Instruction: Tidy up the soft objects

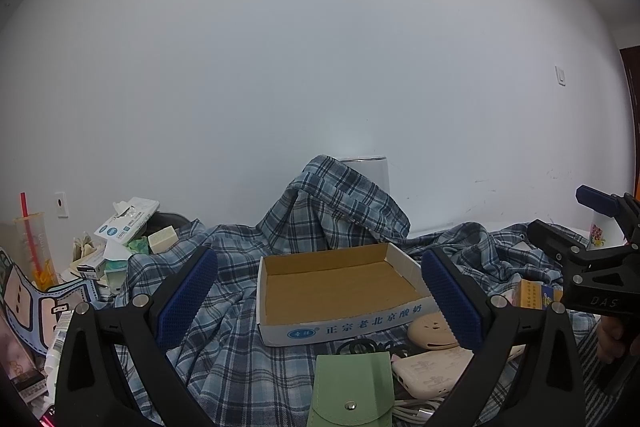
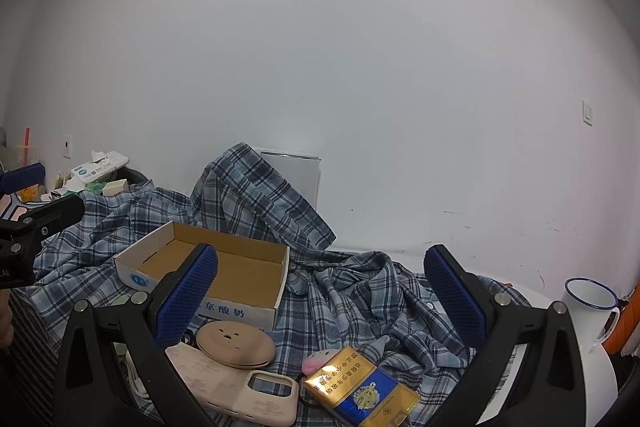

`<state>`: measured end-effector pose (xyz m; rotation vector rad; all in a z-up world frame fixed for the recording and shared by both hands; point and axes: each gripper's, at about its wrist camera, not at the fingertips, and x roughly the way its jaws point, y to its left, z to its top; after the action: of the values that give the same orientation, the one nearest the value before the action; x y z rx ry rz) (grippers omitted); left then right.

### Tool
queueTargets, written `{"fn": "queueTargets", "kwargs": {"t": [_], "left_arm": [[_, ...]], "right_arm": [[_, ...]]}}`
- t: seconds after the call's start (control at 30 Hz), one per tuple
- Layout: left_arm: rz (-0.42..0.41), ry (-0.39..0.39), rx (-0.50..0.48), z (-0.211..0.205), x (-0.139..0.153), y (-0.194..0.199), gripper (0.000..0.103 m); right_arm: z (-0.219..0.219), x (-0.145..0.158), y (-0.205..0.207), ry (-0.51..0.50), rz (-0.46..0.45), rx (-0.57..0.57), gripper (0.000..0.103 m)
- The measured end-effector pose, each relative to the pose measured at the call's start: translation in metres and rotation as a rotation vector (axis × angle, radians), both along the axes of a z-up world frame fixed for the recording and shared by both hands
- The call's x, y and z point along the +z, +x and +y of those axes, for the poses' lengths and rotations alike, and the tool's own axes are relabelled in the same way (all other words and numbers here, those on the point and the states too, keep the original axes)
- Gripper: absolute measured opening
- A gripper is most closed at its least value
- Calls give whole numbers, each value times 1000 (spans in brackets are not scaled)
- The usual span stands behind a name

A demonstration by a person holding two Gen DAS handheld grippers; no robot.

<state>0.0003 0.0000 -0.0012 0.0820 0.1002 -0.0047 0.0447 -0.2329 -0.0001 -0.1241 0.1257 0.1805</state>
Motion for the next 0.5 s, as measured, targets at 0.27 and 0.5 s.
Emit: {"fn": "queueTargets", "kwargs": {"t": [0.27, 0.5], "left_arm": [[-1, -1, 0, 0, 0, 0, 103], [1, -2, 0, 0, 0, 0, 103]], "right_arm": [[-1, 0, 0, -1, 4, 0, 103], [0, 1, 3, -1, 15, -3, 103]]}}
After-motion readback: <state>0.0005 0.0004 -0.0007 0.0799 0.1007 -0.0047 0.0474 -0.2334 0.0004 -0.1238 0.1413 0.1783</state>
